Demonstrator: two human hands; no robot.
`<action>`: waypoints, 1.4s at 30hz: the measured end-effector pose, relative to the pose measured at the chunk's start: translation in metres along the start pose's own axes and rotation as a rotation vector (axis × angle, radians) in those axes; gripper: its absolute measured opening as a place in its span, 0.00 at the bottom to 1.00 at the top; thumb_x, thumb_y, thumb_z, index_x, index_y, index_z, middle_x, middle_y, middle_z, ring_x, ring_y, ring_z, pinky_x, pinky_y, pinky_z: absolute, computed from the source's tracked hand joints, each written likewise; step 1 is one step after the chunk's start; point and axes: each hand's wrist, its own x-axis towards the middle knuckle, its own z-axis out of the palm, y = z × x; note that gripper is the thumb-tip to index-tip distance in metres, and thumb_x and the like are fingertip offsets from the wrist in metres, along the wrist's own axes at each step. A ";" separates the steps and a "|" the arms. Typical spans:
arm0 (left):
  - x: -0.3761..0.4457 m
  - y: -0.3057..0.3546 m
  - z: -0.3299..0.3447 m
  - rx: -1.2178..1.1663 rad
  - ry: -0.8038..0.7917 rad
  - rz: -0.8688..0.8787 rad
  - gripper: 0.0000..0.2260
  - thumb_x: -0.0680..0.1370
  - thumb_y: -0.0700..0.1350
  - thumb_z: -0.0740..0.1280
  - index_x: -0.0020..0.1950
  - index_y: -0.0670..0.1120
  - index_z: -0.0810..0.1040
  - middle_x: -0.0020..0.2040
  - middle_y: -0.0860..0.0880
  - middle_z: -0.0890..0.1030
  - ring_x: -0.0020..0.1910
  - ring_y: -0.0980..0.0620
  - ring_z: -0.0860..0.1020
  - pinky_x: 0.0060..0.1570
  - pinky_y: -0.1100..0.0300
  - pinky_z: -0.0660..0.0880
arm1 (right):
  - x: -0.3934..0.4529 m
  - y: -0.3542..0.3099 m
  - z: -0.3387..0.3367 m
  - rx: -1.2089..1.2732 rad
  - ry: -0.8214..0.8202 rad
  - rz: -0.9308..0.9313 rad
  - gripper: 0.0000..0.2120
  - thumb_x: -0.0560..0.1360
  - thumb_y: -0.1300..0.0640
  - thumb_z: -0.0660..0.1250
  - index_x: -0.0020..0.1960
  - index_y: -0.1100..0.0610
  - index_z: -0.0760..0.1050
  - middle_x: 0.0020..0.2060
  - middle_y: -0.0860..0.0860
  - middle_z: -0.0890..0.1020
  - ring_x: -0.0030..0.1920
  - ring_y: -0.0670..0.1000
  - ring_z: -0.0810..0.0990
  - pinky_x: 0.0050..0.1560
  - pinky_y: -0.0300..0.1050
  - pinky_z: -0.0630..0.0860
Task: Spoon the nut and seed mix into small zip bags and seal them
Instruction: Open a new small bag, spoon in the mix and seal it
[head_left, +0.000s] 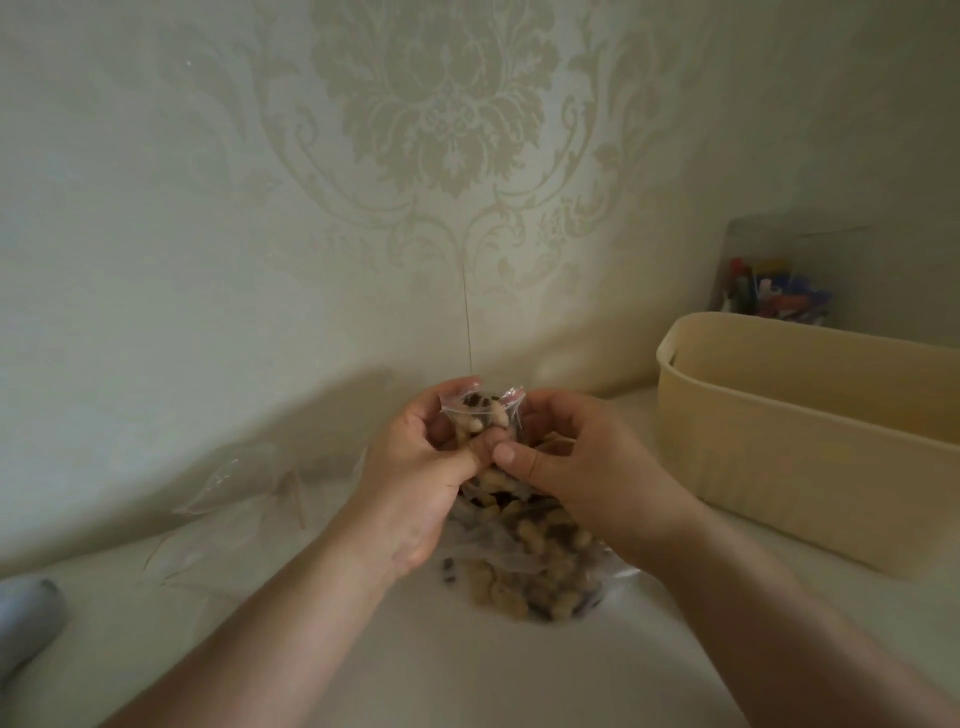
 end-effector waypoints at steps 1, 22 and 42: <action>0.000 -0.001 0.000 -0.007 0.009 -0.005 0.27 0.65 0.36 0.76 0.64 0.43 0.80 0.52 0.43 0.88 0.50 0.49 0.85 0.48 0.59 0.83 | 0.000 0.000 0.000 0.001 0.002 -0.003 0.13 0.74 0.54 0.80 0.57 0.50 0.83 0.46 0.50 0.85 0.43 0.53 0.85 0.47 0.48 0.83; -0.009 0.000 0.005 0.140 -0.124 -0.114 0.19 0.69 0.43 0.76 0.59 0.43 0.82 0.47 0.46 0.88 0.46 0.51 0.86 0.42 0.63 0.81 | -0.002 0.001 0.002 0.282 0.024 0.020 0.11 0.81 0.66 0.70 0.62 0.60 0.82 0.54 0.60 0.87 0.57 0.64 0.86 0.63 0.64 0.81; -0.012 -0.008 0.005 0.283 -0.149 -0.031 0.09 0.73 0.42 0.77 0.53 0.49 0.86 0.48 0.43 0.88 0.46 0.50 0.85 0.49 0.56 0.82 | -0.001 -0.001 0.001 0.297 0.086 0.054 0.11 0.81 0.62 0.70 0.63 0.57 0.81 0.53 0.58 0.88 0.54 0.57 0.87 0.54 0.53 0.82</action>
